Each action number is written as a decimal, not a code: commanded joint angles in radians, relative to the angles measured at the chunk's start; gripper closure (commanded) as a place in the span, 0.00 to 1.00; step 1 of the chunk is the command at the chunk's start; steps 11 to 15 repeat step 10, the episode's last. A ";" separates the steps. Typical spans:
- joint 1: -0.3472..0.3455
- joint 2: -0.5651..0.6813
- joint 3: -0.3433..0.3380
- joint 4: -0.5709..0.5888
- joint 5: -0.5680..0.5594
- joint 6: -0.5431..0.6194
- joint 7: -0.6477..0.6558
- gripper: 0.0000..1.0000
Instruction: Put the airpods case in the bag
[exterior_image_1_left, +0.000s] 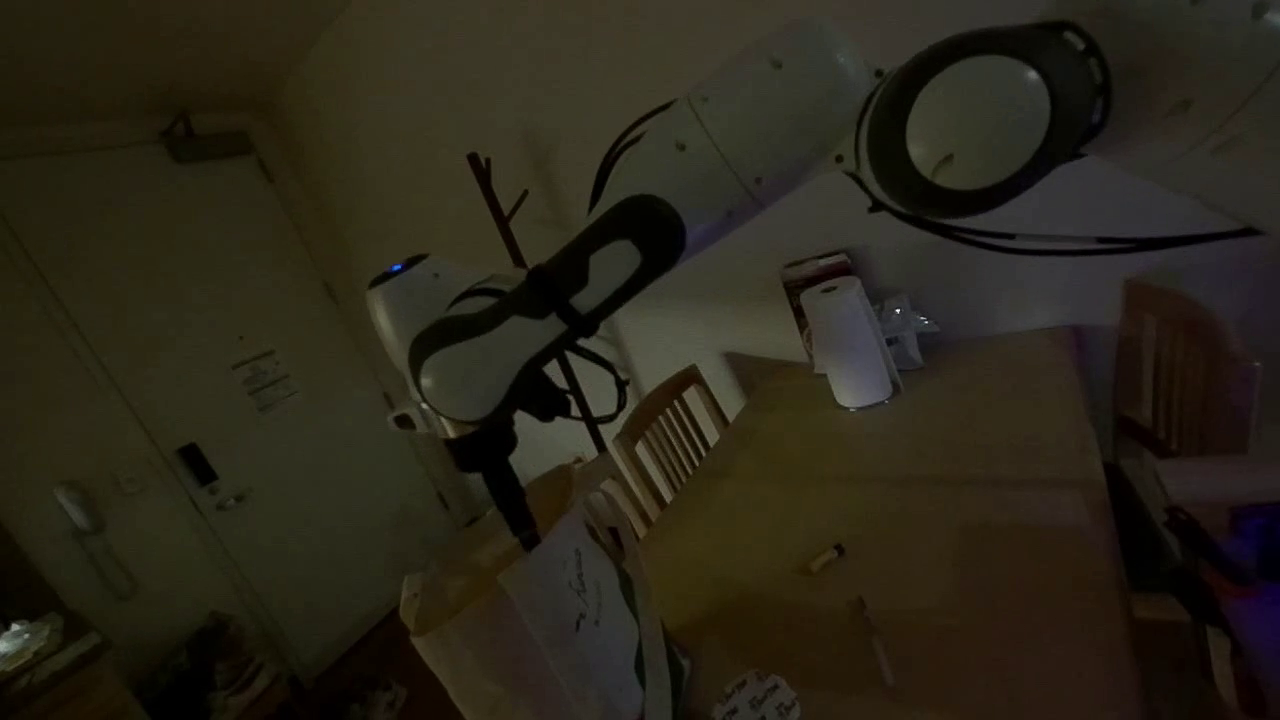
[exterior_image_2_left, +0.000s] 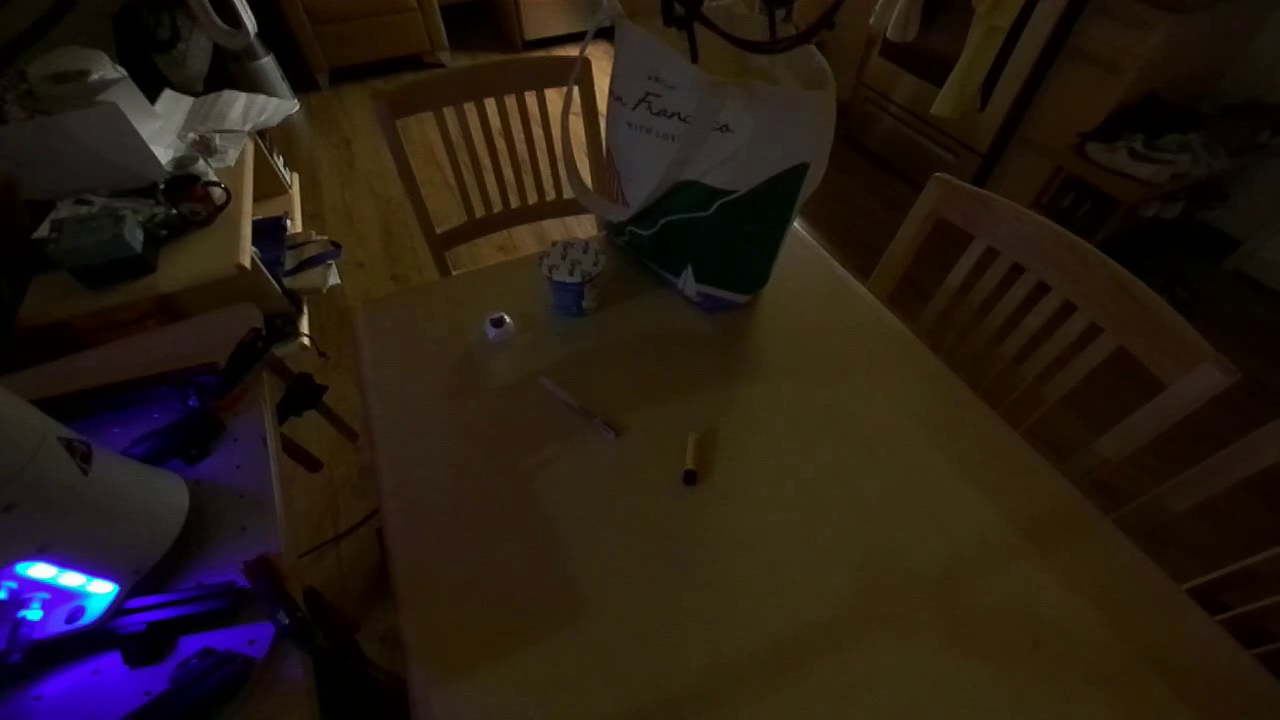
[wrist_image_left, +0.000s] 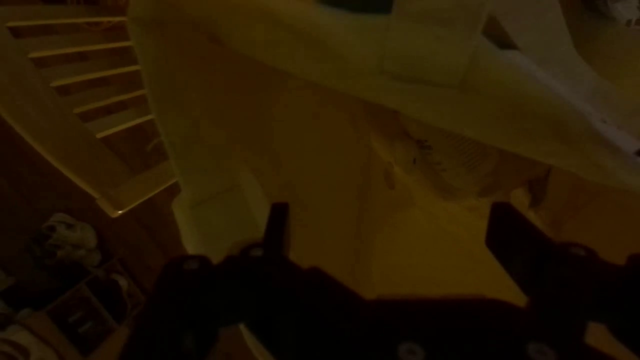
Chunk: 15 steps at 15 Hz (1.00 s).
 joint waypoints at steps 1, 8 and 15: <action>0.004 -0.149 -0.018 -0.153 -0.004 0.013 0.115 0.00; 0.001 -0.242 -0.013 -0.226 -0.009 -0.005 0.174 0.00; 0.001 -0.261 -0.012 -0.252 -0.009 -0.004 0.176 0.00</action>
